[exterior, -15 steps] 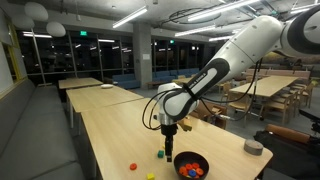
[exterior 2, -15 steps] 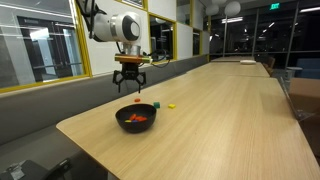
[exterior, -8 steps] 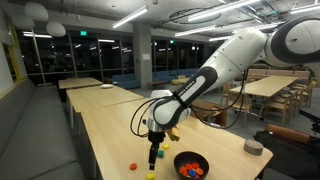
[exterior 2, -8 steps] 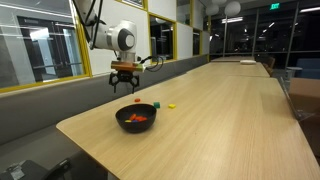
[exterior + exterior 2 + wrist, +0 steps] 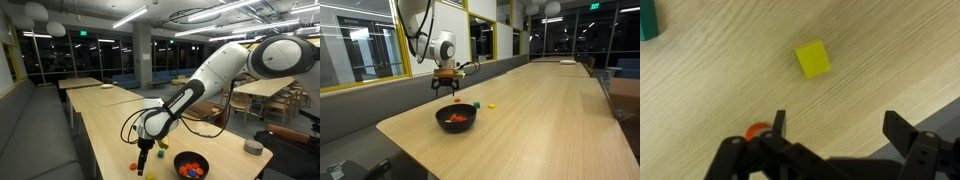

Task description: Put the orange rings in the black bowl

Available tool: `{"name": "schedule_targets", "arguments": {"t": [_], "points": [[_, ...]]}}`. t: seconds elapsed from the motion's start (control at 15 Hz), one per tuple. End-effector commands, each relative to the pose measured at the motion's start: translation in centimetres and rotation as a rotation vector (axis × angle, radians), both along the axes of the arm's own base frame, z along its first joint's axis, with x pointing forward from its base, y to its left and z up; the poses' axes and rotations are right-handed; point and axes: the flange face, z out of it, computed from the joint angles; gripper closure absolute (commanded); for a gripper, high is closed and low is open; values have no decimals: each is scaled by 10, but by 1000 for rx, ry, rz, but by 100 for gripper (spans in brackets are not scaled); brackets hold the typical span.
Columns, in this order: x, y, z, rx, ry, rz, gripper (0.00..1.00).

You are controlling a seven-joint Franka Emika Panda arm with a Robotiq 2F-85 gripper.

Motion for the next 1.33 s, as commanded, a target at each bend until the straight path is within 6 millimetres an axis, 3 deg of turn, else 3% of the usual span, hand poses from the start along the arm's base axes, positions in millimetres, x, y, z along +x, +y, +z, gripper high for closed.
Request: {"name": "schedule_targets", "arguments": {"t": [0.0, 0.27, 0.6, 1.27], "points": [[25, 8, -19, -1, -25, 34, 0], [45, 6, -38, -9, -28, 48, 0], [71, 4, -44, -6, -54, 53, 0], [93, 1, -51, -60, -74, 83, 0]]}}
